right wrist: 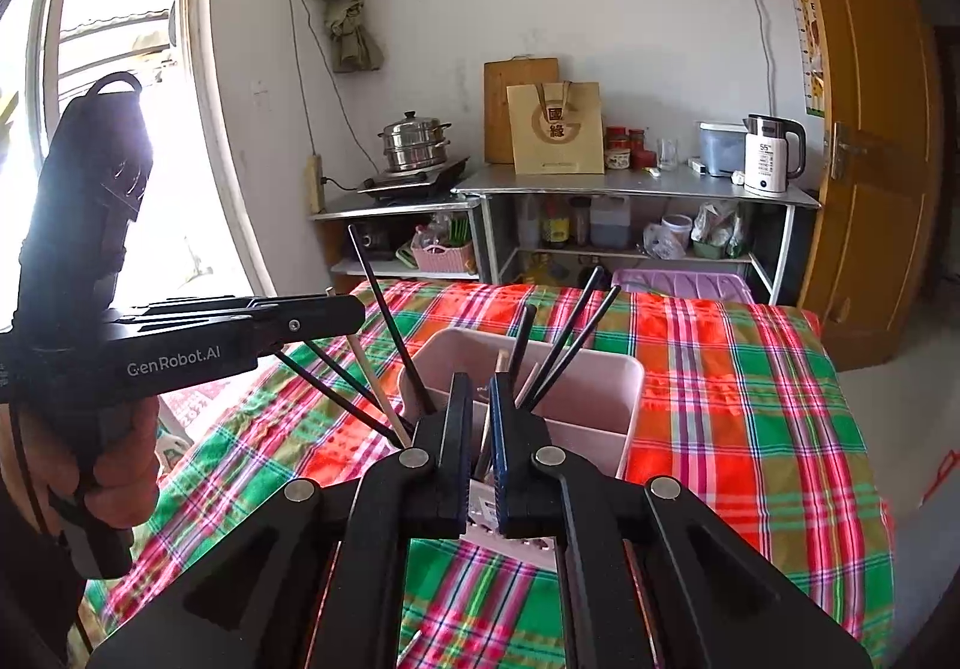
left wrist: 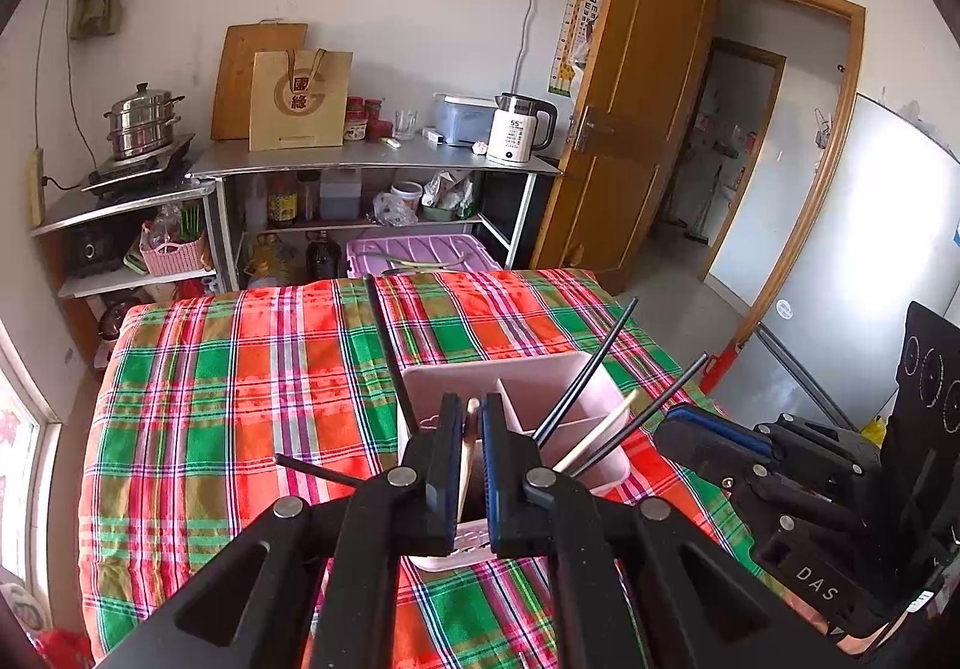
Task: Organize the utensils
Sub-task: 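Lower both wooden chopsticks into the basket and open both tools, then move both tools back down to the silver chopsticks on the cloth, then grasp a silver chopstick with the left tool while the right tool grasps another, then lift the left tool's silver chopstick over the basket while the right tool carries its own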
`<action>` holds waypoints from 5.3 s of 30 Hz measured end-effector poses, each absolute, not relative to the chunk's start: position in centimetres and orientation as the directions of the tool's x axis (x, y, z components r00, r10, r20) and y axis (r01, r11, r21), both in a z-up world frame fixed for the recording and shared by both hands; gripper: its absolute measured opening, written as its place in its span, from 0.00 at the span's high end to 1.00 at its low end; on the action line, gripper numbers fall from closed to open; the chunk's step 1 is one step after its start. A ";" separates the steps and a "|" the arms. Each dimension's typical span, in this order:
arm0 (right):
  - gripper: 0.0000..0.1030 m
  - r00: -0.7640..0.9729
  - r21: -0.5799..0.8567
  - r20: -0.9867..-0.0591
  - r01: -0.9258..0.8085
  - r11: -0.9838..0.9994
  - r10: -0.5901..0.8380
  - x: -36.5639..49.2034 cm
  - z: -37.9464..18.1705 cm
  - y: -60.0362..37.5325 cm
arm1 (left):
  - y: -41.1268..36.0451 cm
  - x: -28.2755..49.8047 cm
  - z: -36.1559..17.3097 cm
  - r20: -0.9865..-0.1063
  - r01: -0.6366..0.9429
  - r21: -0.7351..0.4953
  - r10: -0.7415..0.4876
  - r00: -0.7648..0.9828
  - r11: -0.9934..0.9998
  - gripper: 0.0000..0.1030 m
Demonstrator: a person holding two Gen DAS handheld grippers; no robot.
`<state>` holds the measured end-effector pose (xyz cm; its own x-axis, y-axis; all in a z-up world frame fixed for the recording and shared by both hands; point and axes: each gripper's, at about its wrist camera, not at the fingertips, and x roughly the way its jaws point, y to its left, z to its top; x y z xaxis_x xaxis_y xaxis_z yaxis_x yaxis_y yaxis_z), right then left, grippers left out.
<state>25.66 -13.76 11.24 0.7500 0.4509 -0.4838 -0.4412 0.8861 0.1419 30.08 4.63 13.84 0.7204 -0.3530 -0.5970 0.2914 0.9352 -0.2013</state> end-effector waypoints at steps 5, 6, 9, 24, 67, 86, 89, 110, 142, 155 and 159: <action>0.89 0.766 0.153 -0.464 -0.426 0.892 0.446 24.5 11.9 -14.8 | 4.6 28.4 14.6 -0.575 0.293 -0.192 -0.349 0.740 0.937 0.89; 0.89 0.768 0.156 -0.460 -0.424 0.892 0.445 24.3 12.0 -15.1 | 4.7 27.9 14.8 -0.568 0.295 -0.192 -0.351 0.744 0.936 0.89; 0.89 0.775 0.167 -0.447 -0.419 0.893 0.447 23.0 12.3 -15.8 | 4.7 26.2 15.4 -0.546 0.298 -0.183 -0.349 0.762 0.937 0.89; 0.88 0.745 0.266 -0.478 -0.382 0.885 0.465 15.8 7.8 -19.6 | 6.3 14.5 10.8 -0.501 0.268 -0.141 -0.302 0.811 0.953 0.89; 0.76 0.504 0.282 -0.741 -0.367 0.887 0.444 18.3 -4.1 -9.6 | 7.5 18.9 -4.2 -0.819 0.250 -0.052 -0.185 0.543 0.967 0.80; 0.93 0.514 0.168 -0.792 -0.335 0.927 0.329 20.5 -5.0 -7.6 | 6.8 20.3 -4.7 -0.833 0.259 -0.001 -0.144 0.534 0.966 0.96; 0.94 0.508 0.179 -0.791 -0.341 0.923 0.341 20.6 -4.9 -7.8 | 6.8 20.5 -4.6 -0.836 0.257 -0.010 -0.150 0.528 0.966 0.96; 0.96 0.667 0.214 -0.612 -0.379 0.901 0.426 19.1 5.5 -12.3 | 7.3 19.0 7.0 -0.669 0.255 -0.097 -0.253 0.698 0.962 0.96; 0.96 0.736 0.193 -0.502 -0.416 0.889 0.454 16.9 9.3 -14.9 | 6.9 17.1 10.4 -0.615 0.271 -0.140 -0.298 0.730 0.952 0.96; 0.96 0.762 0.183 -0.460 -0.421 0.888 0.456 18.4 11.6 -15.6 | 6.1 18.9 13.9 -0.577 0.290 -0.177 -0.338 0.743 0.940 0.97; 0.96 0.773 0.174 -0.435 -0.431 0.885 0.462 19.3 13.0 -15.3 | 5.8 20.3 15.7 -0.560 0.290 -0.181 -0.341 0.755 0.940 0.97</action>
<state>19.31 -15.32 12.96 0.7727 0.4623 -0.4351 -0.4313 0.8852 0.1745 20.31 5.80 15.67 0.7549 -0.3413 -0.5601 0.2904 0.9396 -0.1811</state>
